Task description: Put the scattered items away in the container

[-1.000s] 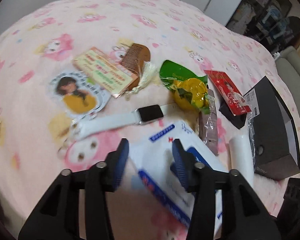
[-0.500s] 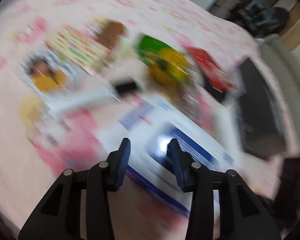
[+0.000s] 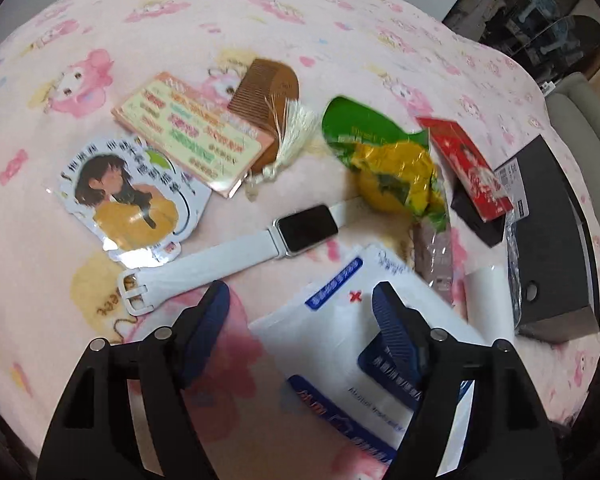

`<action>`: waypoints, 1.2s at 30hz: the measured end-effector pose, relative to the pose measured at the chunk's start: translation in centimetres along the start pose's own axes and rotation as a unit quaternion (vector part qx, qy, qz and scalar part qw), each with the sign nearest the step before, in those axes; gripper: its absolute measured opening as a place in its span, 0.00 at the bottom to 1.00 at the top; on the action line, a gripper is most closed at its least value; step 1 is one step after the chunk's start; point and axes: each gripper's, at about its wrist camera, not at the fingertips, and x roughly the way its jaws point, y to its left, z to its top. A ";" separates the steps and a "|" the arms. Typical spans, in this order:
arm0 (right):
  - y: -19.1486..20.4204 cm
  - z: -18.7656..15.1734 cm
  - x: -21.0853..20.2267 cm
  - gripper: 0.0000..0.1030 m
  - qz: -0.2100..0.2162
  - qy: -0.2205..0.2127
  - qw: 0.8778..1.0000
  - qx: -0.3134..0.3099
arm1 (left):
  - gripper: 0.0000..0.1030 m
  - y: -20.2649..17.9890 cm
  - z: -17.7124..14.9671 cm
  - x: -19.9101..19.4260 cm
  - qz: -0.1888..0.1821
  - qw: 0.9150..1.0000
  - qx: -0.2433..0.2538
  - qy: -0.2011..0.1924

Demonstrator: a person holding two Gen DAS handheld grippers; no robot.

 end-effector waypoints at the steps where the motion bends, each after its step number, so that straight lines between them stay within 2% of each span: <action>1: 0.1 0.1 0.1 0.36 -0.001 0.000 1.000 -0.002 | 0.70 0.0 -0.4 0.1 -0.005 1.000 0.004 0.002; 3: 0.3 0.2 0.6 0.38 -0.005 0.005 1.000 -0.003 | 0.64 -0.1 -1.0 -0.1 -0.015 1.000 0.007 0.001; 5: -0.5 -0.1 0.3 0.43 0.001 0.007 1.000 0.004 | 0.63 -0.4 -1.6 -0.5 -0.023 1.000 0.009 0.004; 10: -1.0 0.3 -0.5 0.43 0.004 -0.006 1.000 0.011 | 0.60 -1.6 -3.8 -1.5 -0.062 0.997 0.019 0.028; 13: -1.2 0.2 -0.4 0.45 0.000 -0.003 1.000 0.010 | 0.59 -3.1 -5.6 -2.6 -0.072 0.996 0.041 0.037; 16: -1.8 0.0 0.1 0.48 -0.018 0.007 1.000 0.015 | 0.58 -3.5 -6.1 -3.1 -0.066 0.997 0.042 0.027; 20: -3.0 -0.4 0.9 0.57 -0.050 0.028 0.998 0.027 | 0.60 -2.6 -5.8 -2.5 -0.053 0.998 0.004 0.021; 22: -2.9 -0.6 1.0 0.59 -0.062 0.034 0.997 0.024 | 0.60 -2.7 -5.9 -2.3 -0.053 0.998 0.000 0.018; 28: -3.2 -0.8 0.3 0.63 -0.078 0.031 0.996 0.015 | 0.58 -4.0 -6.9 -3.0 -0.039 0.999 0.022 0.014; 29: -3.3 -0.8 0.0 0.63 -0.080 0.031 0.996 0.016 | 0.54 -4.0 -7.2 -3.3 -0.042 0.999 0.020 0.016; 31: -3.2 -0.9 -0.5 0.63 -0.089 0.030 0.996 0.008 | 0.53 -4.2 -8.2 -3.6 -0.057 0.998 0.015 0.029; 36: -4.2 -1.2 -1.5 0.63 -0.109 0.042 0.993 -0.020 | 0.54 -5.9 -10.3 -4.1 -0.051 0.996 0.059 0.041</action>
